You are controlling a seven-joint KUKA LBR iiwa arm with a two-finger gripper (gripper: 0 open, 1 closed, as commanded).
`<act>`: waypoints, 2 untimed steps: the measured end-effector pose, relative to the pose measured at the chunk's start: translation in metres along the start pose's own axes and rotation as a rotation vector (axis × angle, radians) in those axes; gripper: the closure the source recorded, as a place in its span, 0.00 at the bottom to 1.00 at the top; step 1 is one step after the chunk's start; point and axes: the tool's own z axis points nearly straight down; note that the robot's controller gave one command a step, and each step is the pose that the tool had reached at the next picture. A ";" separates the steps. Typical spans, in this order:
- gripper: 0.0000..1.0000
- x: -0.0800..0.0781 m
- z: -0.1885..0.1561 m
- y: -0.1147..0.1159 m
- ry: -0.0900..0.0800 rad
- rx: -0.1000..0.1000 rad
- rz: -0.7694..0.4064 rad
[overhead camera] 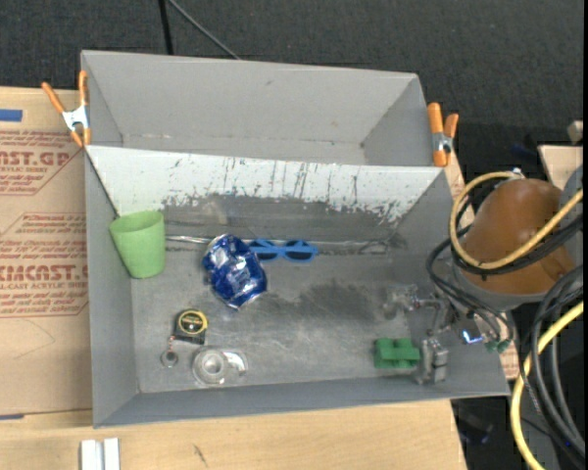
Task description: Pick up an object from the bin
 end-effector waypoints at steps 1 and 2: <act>0.00 -0.003 0.002 0.007 0.000 -0.002 0.091; 0.00 -0.006 0.031 -0.004 -0.003 -0.001 0.302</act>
Offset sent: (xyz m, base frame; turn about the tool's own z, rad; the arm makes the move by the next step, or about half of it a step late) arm 0.0012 0.0061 -0.0011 0.0913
